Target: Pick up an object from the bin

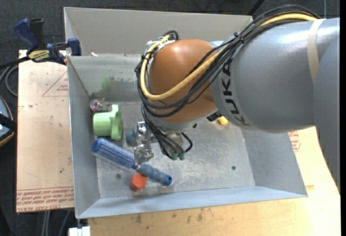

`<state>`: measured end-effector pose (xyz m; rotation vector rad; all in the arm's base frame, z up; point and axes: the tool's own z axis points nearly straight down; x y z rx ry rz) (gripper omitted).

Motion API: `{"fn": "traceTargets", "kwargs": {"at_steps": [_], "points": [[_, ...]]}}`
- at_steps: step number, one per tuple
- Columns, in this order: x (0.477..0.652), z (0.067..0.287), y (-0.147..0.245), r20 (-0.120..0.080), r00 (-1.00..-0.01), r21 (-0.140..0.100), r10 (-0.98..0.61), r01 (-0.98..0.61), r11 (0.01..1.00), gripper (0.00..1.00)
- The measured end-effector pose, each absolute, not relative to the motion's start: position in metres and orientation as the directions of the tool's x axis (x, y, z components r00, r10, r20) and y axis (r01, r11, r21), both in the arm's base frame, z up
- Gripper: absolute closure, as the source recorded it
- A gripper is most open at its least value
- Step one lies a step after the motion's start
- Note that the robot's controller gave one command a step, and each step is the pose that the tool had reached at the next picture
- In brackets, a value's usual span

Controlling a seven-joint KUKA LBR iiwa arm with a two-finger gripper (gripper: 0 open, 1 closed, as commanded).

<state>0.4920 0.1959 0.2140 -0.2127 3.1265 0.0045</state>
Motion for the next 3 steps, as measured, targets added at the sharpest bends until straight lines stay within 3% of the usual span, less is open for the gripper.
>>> {"fn": "traceTargets", "kwargs": {"at_steps": [1, 2, 3], "points": [[0.491, 0.21, 0.195, 0.0, -0.991, 0.001, -0.134, -0.134, 0.991, 0.0], [0.508, 0.106, 0.186, -0.004, -0.997, 0.004, -0.077, -0.077, 0.997, 0.0], [0.509, 0.104, 0.186, -0.009, -0.997, 0.004, -0.074, -0.074, 0.997, 1.0]]}}
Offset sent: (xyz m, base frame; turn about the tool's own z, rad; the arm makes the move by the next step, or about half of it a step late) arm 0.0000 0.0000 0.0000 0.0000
